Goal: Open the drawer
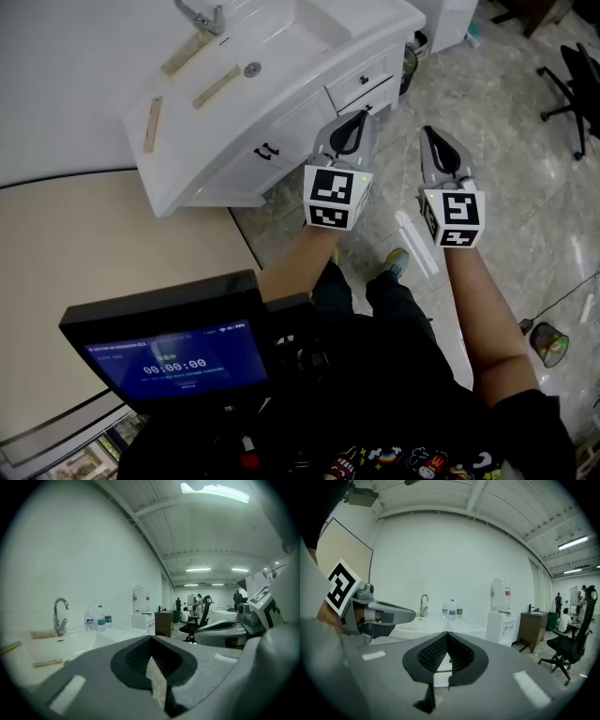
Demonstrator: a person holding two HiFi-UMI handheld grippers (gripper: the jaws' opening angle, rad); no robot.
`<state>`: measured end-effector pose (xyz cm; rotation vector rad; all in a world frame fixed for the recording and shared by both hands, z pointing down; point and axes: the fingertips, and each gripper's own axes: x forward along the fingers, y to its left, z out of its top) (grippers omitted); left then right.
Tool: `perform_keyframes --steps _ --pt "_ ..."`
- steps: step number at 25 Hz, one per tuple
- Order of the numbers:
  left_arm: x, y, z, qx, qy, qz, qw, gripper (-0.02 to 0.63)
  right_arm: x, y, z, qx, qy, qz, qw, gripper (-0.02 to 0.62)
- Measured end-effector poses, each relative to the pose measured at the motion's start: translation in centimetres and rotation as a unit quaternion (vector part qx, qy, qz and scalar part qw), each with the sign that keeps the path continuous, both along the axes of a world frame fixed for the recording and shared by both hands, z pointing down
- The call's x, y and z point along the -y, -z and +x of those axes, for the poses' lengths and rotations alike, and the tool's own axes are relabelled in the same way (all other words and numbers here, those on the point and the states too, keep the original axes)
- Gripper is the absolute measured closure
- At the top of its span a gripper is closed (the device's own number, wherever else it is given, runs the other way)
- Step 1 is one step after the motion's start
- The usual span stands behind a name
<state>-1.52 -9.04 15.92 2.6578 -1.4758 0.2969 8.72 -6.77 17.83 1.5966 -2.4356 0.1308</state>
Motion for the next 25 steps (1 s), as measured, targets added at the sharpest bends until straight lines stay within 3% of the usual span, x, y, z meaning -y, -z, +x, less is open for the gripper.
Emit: perform_keyframes --steps 9,14,25 --pt "5.3 -6.9 -0.8 -0.003 0.005 0.012 0.9999 0.606 6.2 -7.9 -1.8 0.001 0.037 0.004 0.999 0.572" --pt "9.8 -12.7 -3.0 -0.010 0.024 0.025 0.9993 0.606 12.8 -16.6 -4.4 0.018 0.056 0.012 0.998 0.565" --pt "14.9 -26.9 -5.7 -0.026 0.081 0.012 0.9963 0.606 24.7 -34.8 -8.8 -0.008 0.118 -0.023 0.993 0.485"
